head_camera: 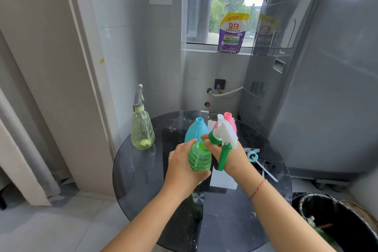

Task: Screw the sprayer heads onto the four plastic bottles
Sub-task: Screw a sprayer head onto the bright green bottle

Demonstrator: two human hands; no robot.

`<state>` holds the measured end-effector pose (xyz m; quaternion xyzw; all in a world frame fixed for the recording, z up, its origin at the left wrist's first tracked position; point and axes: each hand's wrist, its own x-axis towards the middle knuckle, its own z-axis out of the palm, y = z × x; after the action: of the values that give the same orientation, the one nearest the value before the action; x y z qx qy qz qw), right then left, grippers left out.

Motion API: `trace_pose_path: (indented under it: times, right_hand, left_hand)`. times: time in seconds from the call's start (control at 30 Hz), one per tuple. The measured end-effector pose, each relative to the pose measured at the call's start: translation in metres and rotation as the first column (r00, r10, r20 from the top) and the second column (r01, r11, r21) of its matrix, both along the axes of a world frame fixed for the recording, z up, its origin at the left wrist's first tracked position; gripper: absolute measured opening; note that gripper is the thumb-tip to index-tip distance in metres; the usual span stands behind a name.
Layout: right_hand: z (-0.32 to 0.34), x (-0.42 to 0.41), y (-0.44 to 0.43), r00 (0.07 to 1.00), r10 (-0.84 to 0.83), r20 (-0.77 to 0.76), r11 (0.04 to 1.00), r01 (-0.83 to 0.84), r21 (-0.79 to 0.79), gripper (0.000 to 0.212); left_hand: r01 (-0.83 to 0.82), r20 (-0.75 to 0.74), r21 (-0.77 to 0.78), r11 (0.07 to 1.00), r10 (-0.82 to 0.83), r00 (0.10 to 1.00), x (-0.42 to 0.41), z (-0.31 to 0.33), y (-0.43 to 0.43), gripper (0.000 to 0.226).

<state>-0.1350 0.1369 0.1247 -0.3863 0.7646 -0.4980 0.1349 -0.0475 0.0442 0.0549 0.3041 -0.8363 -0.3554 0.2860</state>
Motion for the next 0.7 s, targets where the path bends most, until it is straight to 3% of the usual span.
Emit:
trace_pose_path:
  times: [0.17, 0.27, 0.33, 0.37, 0.43, 0.5, 0.57, 0.7]
  right_hand:
    - [0.003, -0.006, -0.008, 0.973, 0.03, 0.227, 0.981, -0.072, 0.179, 0.035]
    - [0.0, -0.013, -0.008, 0.981, 0.052, 0.187, 0.976, -0.089, 0.197, 0.042]
    - [0.0, -0.017, -0.008, 0.988, 0.115, 0.104, 0.943, -0.142, 0.3, 0.023]
    - [0.003, -0.018, -0.009, 0.985, 0.14, 0.106, 0.928, -0.168, 0.333, 0.01]
    - [0.005, -0.021, -0.008, 0.971, 0.176, 0.159, 0.918, -0.22, 0.33, 0.019]
    - [0.006, -0.025, -0.001, 0.951, 0.208, 0.228, 0.923, -0.268, 0.275, 0.015]
    - [0.008, -0.031, 0.007, 0.921, 0.255, 0.293, 0.927, -0.319, 0.197, 0.024]
    - [0.013, -0.035, 0.015, 0.885, 0.32, 0.339, 0.927, -0.365, 0.08, 0.069]
  left_hand:
    - [0.093, -0.05, 0.083, 0.992, -0.089, 0.995, 0.006, 0.006, 0.007, 0.065]
    - [0.14, -0.045, 0.129, 0.982, -0.136, 0.99, 0.01, 0.007, 0.009, 0.073]
    - [0.158, -0.042, 0.157, 0.975, -0.153, 0.987, 0.011, 0.007, 0.009, 0.077]
    - [0.168, -0.045, 0.174, 0.97, -0.163, 0.986, 0.011, 0.007, 0.009, 0.078]
    - [0.193, -0.056, 0.213, 0.958, -0.185, 0.981, 0.012, 0.008, 0.01, 0.075]
    - [0.231, -0.099, 0.274, 0.934, -0.212, 0.972, 0.013, 0.009, 0.009, 0.068]
    - [0.275, -0.14, 0.362, 0.891, -0.24, 0.961, 0.014, 0.011, 0.007, 0.067]
    - [0.405, -0.159, 0.507, 0.761, -0.379, 0.912, 0.018, 0.016, 0.001, 0.065]
